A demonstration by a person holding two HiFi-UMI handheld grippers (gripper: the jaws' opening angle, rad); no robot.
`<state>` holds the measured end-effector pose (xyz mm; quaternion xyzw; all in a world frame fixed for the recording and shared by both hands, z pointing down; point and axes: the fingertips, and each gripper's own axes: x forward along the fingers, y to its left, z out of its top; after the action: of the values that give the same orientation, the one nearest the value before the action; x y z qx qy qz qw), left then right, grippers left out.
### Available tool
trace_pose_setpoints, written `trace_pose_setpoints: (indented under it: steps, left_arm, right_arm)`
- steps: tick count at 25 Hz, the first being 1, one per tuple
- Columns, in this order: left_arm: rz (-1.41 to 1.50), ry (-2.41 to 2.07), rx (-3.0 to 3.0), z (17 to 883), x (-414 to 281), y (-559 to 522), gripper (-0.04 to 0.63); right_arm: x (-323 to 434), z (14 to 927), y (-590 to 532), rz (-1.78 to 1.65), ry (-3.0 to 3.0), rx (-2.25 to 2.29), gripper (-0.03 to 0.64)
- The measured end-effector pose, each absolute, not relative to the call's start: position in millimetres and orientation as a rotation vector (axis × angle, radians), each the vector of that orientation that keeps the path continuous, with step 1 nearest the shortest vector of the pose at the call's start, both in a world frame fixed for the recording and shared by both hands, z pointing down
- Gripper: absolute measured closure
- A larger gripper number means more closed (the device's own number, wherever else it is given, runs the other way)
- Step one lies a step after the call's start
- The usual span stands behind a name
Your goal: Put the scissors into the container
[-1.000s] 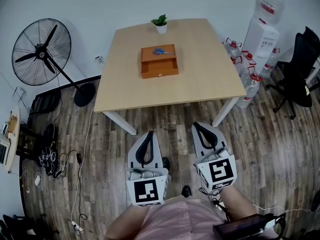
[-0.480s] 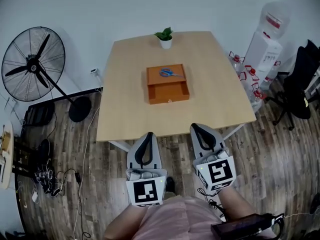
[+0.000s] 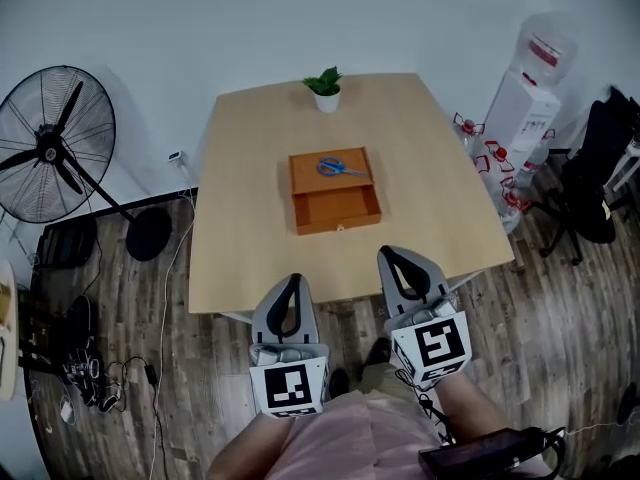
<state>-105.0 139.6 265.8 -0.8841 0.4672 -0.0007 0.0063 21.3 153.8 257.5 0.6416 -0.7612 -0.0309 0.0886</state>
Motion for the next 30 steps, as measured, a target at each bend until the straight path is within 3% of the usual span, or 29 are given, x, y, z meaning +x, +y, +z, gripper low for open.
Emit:
trace_pose_setpoints:
  steps: [19, 30]
  left_arm:
    - [-0.182, 1.592, -2.704, 299, 4, -13, 0.583]
    - [-0.236, 1.729, -2.633, 301, -5, -96, 0.583]
  right_arm:
    - [128, 294, -15, -0.002, -2.382, 1.752, 0.615]
    - [125, 305, -110, 0.033, -2.408, 1.585, 0.614]
